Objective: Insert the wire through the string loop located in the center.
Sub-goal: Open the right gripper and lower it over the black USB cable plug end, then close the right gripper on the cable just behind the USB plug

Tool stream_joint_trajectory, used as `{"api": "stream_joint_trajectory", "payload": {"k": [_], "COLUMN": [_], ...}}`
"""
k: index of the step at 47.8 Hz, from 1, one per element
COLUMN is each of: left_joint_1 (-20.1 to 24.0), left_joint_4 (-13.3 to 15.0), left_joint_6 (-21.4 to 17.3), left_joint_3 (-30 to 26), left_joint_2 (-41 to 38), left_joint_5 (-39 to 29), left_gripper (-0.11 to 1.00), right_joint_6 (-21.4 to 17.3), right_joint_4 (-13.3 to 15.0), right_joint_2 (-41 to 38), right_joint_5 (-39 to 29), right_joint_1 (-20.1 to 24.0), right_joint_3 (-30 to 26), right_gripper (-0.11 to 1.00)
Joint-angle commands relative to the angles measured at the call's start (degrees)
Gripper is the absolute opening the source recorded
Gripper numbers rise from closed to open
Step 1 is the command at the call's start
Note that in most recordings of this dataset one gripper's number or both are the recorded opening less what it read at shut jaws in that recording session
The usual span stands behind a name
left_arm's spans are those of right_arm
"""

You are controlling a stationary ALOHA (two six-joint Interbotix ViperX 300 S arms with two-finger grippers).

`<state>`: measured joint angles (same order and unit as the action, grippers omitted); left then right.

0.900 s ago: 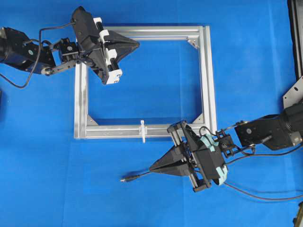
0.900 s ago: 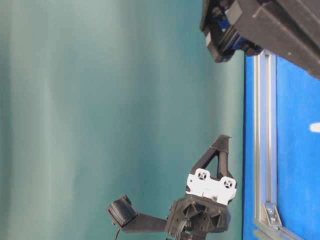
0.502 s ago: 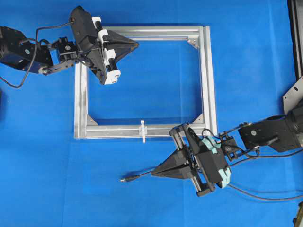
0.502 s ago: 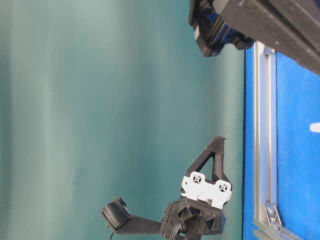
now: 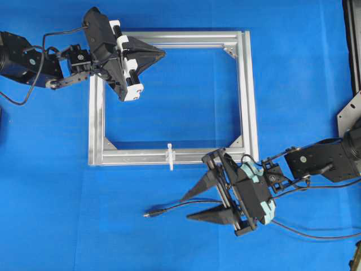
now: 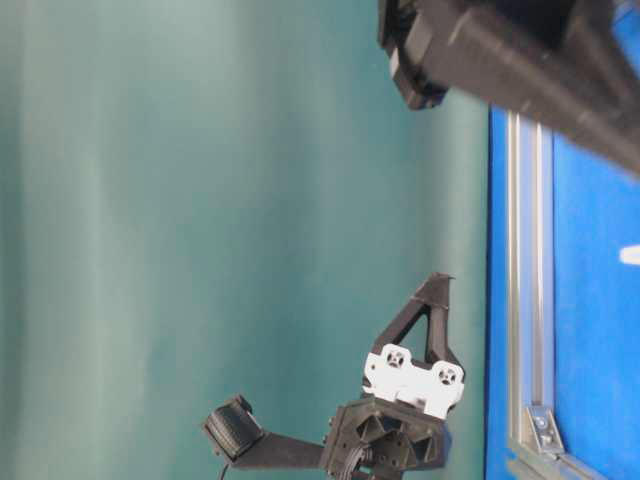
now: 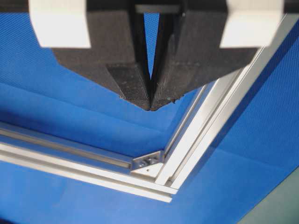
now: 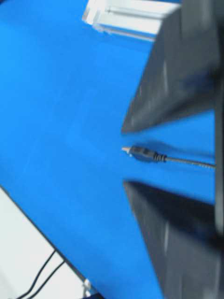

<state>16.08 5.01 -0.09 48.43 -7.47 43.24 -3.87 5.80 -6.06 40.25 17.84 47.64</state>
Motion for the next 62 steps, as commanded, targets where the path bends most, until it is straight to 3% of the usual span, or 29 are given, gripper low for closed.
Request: {"api": "stream_joint_trajectory", "payload": {"k": [1, 4, 6, 11, 20, 32, 45, 62], "left_joint_1": [-0.09, -0.09, -0.09, -0.09, -0.09, -0.09, -0.09, -0.09], "left_joint_4": [-0.09, -0.09, -0.18, -0.09, -0.09, -0.09, -0.09, -0.09], "left_joint_6": [-0.09, -0.09, -0.09, -0.09, -0.18, -0.18, -0.18, -0.09], "left_joint_3": [-0.44, -0.44, -0.44, -0.44, -0.53, -0.62, -0.53, -0.35], "left_joint_2": [1.58, 1.58, 1.58, 1.58, 1.58, 1.58, 1.58, 1.58], "left_joint_5": [0.26, 0.26, 0.26, 0.26, 0.26, 0.26, 0.35, 0.26], "left_gripper": [0.0, 0.0, 0.0, 0.0, 0.0, 0.0, 0.0, 0.0], "right_joint_6": [-0.18, -0.26, -0.26, -0.35, -0.53, -3.6, -3.87, -3.87], "right_joint_4": [-0.7, -0.7, -0.79, -0.88, -0.97, -1.85, -5.71, -8.44], "right_joint_2": [1.41, 1.49, 1.41, 1.14, -1.76, -9.67, -16.0, -16.08], "right_joint_5": [0.0, -0.53, -0.79, -1.05, -1.41, -1.41, -1.41, -1.41], "right_joint_1": [0.26, 0.26, 0.26, 0.44, 1.41, 1.58, 1.58, 1.23], "right_joint_3": [-0.97, -1.14, -1.32, -1.58, -3.34, -7.56, -10.28, -8.35], "right_gripper": [0.63, 0.81, 0.86, 0.76, 0.77, 0.77, 0.77, 0.76]}}
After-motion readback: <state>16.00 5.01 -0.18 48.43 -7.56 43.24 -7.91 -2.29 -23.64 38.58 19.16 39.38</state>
